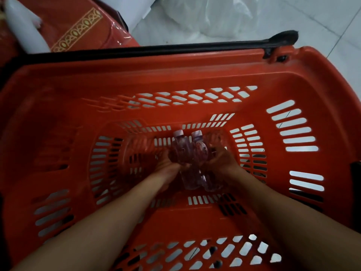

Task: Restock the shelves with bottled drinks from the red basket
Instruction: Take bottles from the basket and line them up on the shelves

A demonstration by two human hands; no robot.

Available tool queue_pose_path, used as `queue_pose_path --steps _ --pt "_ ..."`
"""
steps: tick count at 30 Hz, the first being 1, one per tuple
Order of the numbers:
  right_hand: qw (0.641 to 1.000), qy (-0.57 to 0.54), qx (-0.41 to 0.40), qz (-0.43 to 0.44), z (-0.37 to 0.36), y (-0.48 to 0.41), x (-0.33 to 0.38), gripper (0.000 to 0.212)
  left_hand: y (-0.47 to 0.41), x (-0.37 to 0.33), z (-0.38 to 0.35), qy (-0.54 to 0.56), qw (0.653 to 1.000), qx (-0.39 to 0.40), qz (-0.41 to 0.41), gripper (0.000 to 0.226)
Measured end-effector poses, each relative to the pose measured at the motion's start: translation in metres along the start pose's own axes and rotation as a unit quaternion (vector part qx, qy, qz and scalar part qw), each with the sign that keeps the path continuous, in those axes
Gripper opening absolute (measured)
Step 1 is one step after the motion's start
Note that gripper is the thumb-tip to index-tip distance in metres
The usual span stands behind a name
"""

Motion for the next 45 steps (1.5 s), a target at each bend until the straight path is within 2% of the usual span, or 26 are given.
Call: queue_pose_path --steps 4,6,8,10,12,16,18,20,23,27,34,45 --pt "0.995 -0.087 0.008 -0.04 0.021 0.013 0.006 0.043 0.014 -0.019 -0.01 0.006 0.999 0.042 -0.027 0.074" --pt "0.993 -0.097 0.039 -0.047 0.037 0.024 0.013 0.044 0.024 -0.031 -0.02 0.027 0.997 0.076 -0.012 0.071" --pt "0.989 -0.133 0.067 -0.019 0.058 0.044 0.024 0.04 0.045 -0.053 -0.037 0.036 0.991 0.125 -0.018 0.054" --pt "0.989 -0.135 0.052 -0.009 0.089 0.072 0.037 0.028 0.074 -0.081 -0.057 0.042 0.981 0.187 -0.032 0.04" --pt "0.992 -0.127 0.016 0.009 0.121 0.103 0.054 0.017 0.107 -0.112 -0.066 0.028 0.975 0.209 -0.067 0.047" --pt "0.98 -0.17 -0.028 0.097 0.169 0.17 0.113 0.024 0.175 -0.19 -0.052 -0.044 0.961 0.162 -0.221 0.049" --pt "0.969 -0.196 -0.045 0.145 0.185 0.205 0.139 0.03 0.213 -0.227 -0.035 -0.045 0.945 0.12 -0.302 0.046" --pt "0.957 -0.202 -0.068 0.197 0.194 0.241 0.169 0.033 0.257 -0.257 -0.016 -0.044 0.922 0.077 -0.377 0.053" --pt "0.937 -0.216 -0.091 0.259 0.195 0.29 0.211 0.03 0.323 -0.277 0.019 -0.028 0.888 0.026 -0.458 0.06" --pt "0.919 -0.227 -0.093 0.309 0.179 0.349 0.26 0.033 0.405 -0.281 0.065 -0.013 0.844 -0.022 -0.536 0.052" --pt "0.887 -0.228 -0.09 0.391 0.144 0.432 0.331 0.027 0.506 -0.266 0.137 0.012 0.799 -0.079 -0.596 0.048" --pt "0.855 -0.208 0.007 0.475 0.055 0.472 0.425 0.039 0.565 -0.207 0.243 0.092 0.787 -0.176 -0.584 0.051"
Point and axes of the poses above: each hand's wrist, its own y-axis away from the middle knuckle, its own z-axis out of the back of the hand, x = y × z, the point moved 9 cm from there along -y, towards the middle knuckle, and after that the axes turned 1 degree about -y, right-handed, at the moved point
